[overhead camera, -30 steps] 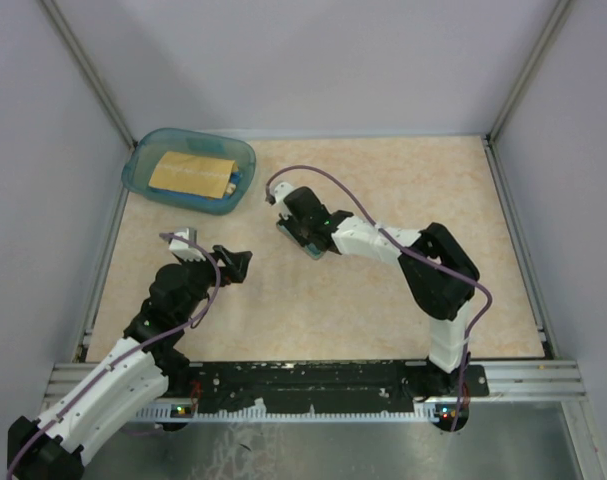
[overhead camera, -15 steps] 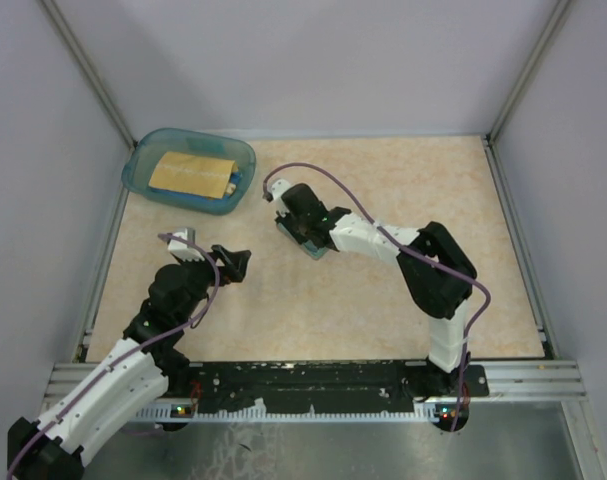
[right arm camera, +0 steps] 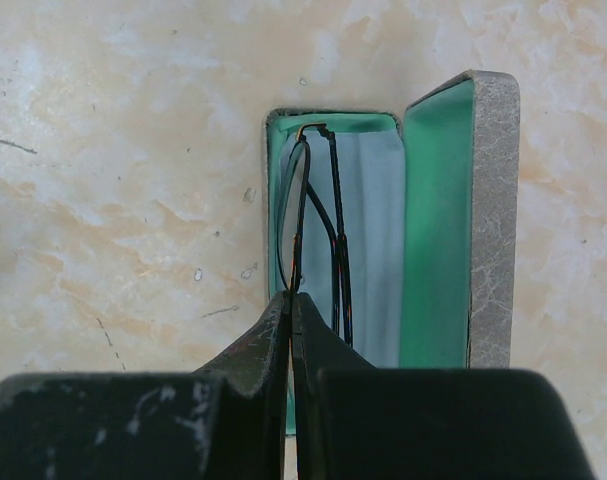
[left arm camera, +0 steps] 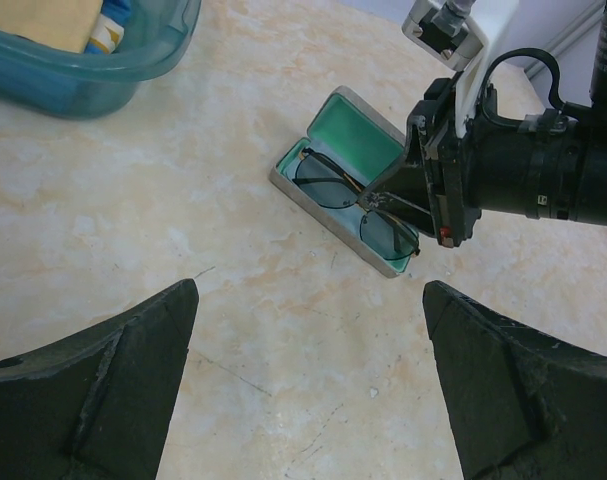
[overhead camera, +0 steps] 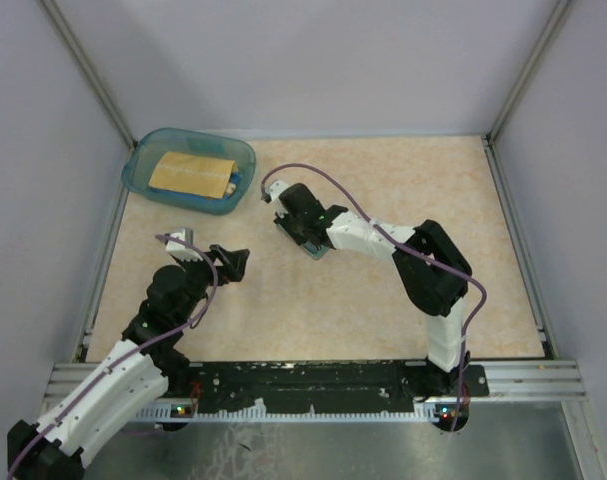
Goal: Organize the sunglasses
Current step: Place the sunglasses in the sunglasses case.
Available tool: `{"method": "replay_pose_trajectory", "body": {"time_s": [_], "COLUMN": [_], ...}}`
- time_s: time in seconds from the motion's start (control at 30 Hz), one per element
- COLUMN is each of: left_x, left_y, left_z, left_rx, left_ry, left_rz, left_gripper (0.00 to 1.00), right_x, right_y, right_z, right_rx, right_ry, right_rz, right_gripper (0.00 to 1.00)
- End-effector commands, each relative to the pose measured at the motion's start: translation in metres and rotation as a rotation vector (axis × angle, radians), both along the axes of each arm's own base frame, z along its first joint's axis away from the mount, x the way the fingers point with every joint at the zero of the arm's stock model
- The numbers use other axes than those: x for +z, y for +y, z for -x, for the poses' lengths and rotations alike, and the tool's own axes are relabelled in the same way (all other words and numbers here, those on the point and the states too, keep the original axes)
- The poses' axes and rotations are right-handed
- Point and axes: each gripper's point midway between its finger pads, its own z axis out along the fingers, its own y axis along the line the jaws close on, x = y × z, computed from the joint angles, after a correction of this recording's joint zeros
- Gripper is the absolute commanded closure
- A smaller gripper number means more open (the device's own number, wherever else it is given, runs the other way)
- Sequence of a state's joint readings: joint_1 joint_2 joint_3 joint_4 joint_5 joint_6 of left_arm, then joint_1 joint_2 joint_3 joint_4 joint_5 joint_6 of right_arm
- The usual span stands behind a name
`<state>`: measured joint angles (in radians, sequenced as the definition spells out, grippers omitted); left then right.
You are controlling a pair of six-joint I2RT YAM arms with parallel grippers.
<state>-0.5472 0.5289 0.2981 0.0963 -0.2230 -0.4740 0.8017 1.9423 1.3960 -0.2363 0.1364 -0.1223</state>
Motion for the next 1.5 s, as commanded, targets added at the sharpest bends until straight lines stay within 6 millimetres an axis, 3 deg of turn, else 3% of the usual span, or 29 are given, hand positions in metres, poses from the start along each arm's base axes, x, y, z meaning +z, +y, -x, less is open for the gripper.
{"method": "replay_pose_trajectory", "body": {"time_s": [0.0, 0.3, 0.53, 0.93, 1.47], "left_x": [0.001, 0.001, 0.001, 0.002, 0.002], "left_y": [0.004, 0.004, 0.005, 0.005, 0.004], "left_z": [0.000, -0.001, 0.000, 0.000, 0.000], "left_rx": [0.015, 0.018, 0.018, 0.020, 0.017], "left_ry": [-0.012, -0.012, -0.012, -0.016, -0.015], "left_rz": [-0.006, -0.005, -0.005, -0.002, 0.001], "left_gripper": [0.00, 0.00, 0.00, 0.00, 0.00], "right_x": [0.020, 0.018, 0.020, 0.021, 0.030], "right_y": [0.008, 0.008, 0.009, 0.004, -0.002], "right_z": [-0.012, -0.011, -0.012, -0.016, -0.023], "right_rx": [-0.002, -0.009, -0.015, -0.036, -0.066], "right_ry": [-0.034, -0.018, -0.015, -0.019, -0.050], "right_rz": [-0.039, -0.040, -0.050, -0.049, -0.056], "right_gripper": [1.00, 1.00, 0.92, 0.90, 0.80]}}
